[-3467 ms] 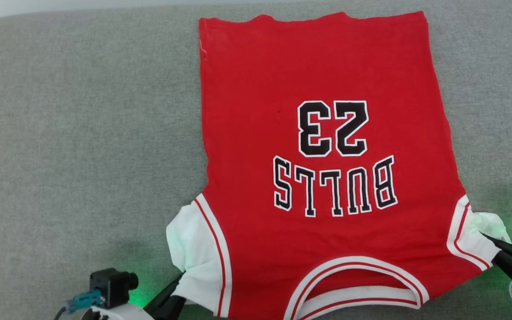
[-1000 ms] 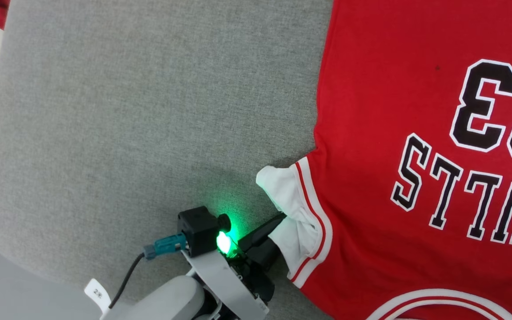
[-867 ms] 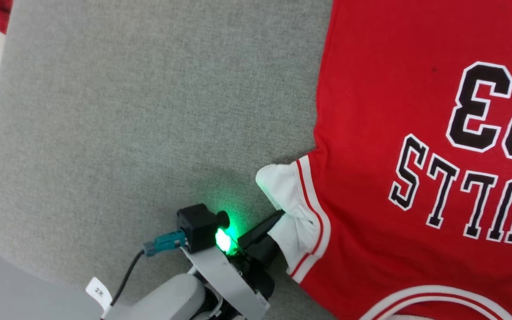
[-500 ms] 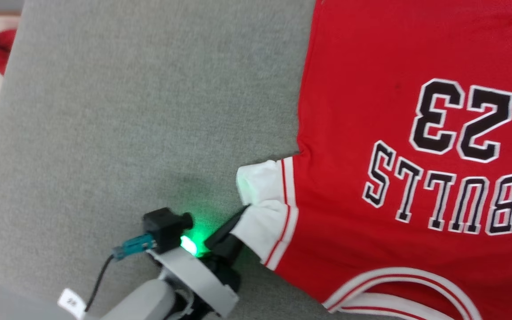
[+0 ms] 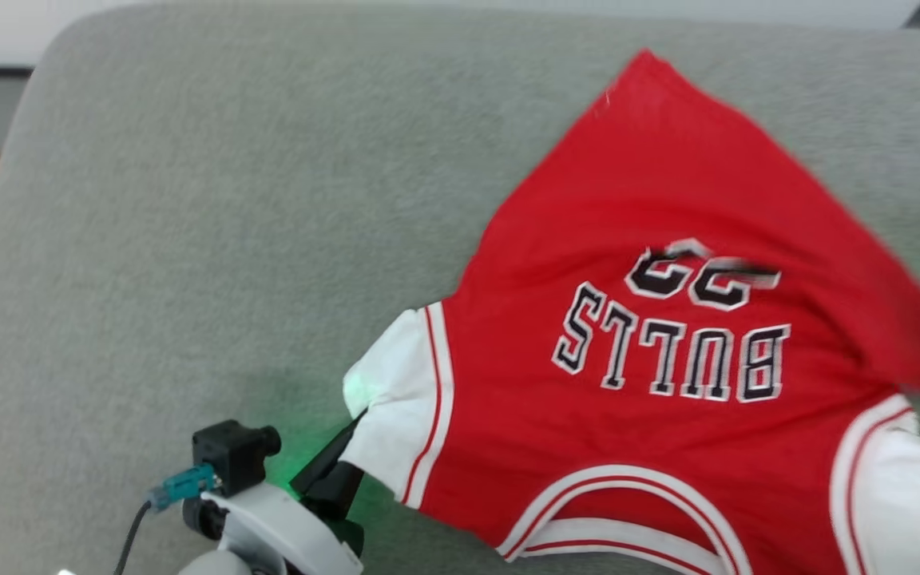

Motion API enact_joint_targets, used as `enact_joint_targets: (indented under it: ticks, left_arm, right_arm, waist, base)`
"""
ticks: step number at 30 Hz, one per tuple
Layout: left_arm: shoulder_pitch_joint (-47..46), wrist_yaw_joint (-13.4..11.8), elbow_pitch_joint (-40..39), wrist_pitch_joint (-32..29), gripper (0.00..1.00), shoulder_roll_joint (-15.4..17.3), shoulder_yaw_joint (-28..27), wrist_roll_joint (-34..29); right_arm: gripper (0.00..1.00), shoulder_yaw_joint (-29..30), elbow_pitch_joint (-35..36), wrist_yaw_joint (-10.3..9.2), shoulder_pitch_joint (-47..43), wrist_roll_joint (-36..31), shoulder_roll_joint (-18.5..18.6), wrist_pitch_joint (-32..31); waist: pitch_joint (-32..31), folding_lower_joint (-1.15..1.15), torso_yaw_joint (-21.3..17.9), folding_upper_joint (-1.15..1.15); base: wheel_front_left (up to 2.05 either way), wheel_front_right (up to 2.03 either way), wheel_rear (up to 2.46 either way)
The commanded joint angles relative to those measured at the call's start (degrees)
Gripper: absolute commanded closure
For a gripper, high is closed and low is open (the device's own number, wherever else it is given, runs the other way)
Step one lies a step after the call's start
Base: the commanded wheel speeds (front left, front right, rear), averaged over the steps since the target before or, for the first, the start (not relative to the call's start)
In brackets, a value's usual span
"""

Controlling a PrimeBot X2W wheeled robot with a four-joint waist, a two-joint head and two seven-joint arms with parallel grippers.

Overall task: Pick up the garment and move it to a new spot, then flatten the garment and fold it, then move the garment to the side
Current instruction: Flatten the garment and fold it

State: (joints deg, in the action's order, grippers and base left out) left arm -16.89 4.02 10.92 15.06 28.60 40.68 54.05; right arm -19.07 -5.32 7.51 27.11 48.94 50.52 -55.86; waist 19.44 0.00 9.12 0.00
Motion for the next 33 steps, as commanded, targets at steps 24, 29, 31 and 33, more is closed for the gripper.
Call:
enact_joint_targets:
  ticks: [24, 29, 31, 33]
  left_arm:
    - [3.5, -3.2, -4.3, -0.4, 1.00, 2.3, -0.1, -0.6]
    - [2.7, -3.6, -5.8, -0.5, 1.00, 2.0, 0.0, -1.4]
    - [2.3, -3.9, -6.2, -0.4, 1.00, 1.7, 0.0, -1.7]
    - [1.5, -3.8, -6.6, -0.5, 1.00, 1.2, 0.3, -2.1]
  right_arm:
    - [0.00, 12.5, 20.1, -0.05, -25.7, -5.0, -8.4, -1.2]
    - [0.00, 19.0, 23.2, -0.05, -21.0, -4.2, -6.7, -1.0]
    - [0.00, 20.2, 23.4, -0.05, -17.5, -4.3, -6.7, -0.2]
    - [0.00, 19.9, 22.5, -0.05, -12.8, -5.2, -7.1, 1.4]
  waist:
    - [-5.7, 0.00, -7.2, 0.00]
    - [-3.7, 0.00, -6.1, 0.00]
    - [-2.7, 0.00, -5.5, 0.00]
    - [-1.4, 0.00, -4.7, 0.00]
  base:
    - [0.00, 0.00, 0.00]
    - [0.00, 0.00, 0.00]
    - [0.00, 0.00, 0.00]
    - [0.00, 0.00, 0.00]
